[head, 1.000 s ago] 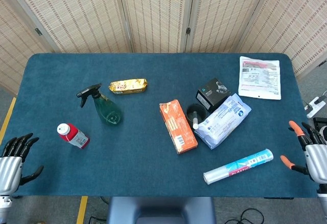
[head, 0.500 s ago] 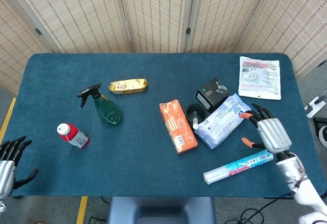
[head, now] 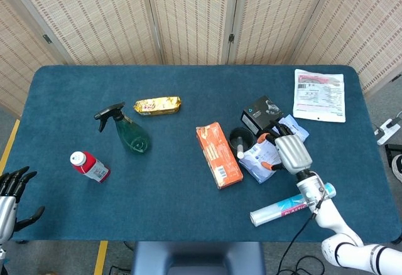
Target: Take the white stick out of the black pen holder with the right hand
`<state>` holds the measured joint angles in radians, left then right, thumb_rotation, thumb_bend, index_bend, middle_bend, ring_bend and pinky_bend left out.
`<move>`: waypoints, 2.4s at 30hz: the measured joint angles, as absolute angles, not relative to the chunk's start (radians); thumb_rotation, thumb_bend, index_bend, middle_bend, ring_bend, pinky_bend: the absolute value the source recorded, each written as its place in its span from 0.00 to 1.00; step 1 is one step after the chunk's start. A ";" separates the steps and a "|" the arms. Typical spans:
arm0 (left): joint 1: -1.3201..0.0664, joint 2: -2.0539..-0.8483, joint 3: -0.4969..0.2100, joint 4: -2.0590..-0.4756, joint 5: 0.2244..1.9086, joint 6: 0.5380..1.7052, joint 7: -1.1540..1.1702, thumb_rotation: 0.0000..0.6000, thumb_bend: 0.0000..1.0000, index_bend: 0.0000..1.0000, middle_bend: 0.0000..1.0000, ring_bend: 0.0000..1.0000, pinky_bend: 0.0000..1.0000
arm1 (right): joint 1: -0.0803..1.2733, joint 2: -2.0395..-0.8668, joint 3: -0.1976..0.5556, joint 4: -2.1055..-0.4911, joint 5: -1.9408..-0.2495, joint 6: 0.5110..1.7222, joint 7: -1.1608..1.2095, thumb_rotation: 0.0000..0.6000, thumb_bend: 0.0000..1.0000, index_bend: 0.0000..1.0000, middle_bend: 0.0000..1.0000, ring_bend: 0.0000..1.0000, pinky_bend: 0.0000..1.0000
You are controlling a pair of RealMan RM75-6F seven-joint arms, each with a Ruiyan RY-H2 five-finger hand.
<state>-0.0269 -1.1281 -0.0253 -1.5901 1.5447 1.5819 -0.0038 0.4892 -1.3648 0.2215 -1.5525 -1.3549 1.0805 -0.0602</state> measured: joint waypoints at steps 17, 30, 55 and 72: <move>-0.043 -1.124 -0.038 -1.606 1.533 1.558 0.027 1.00 0.28 0.20 0.15 0.14 0.13 | 0.594 -1.564 0.249 -1.376 -1.297 1.049 -0.047 1.00 0.18 0.47 0.32 0.07 0.13; -0.048 -1.131 -0.039 -1.593 1.527 1.548 0.018 1.00 0.28 0.20 0.15 0.14 0.13 | 0.618 -1.594 0.244 -1.346 -1.282 1.047 -0.056 1.00 0.20 0.50 0.33 0.07 0.13; -0.056 -1.138 -0.041 -1.582 1.519 1.534 0.012 1.00 0.27 0.20 0.15 0.14 0.13 | 0.579 -1.562 0.275 -1.387 -1.309 1.141 0.211 1.00 0.40 0.64 0.41 0.13 0.13; -0.070 -1.140 -0.044 -1.605 1.543 1.538 0.025 1.00 0.28 0.20 0.15 0.14 0.13 | 0.429 -1.163 0.330 -1.689 -1.247 1.107 0.537 1.00 0.41 0.64 0.41 0.15 0.13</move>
<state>-0.0699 -1.1400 -0.0444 -1.6048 1.5426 1.5376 0.0254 0.4291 -1.1625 0.3301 -1.6886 -1.2472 1.1075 0.5373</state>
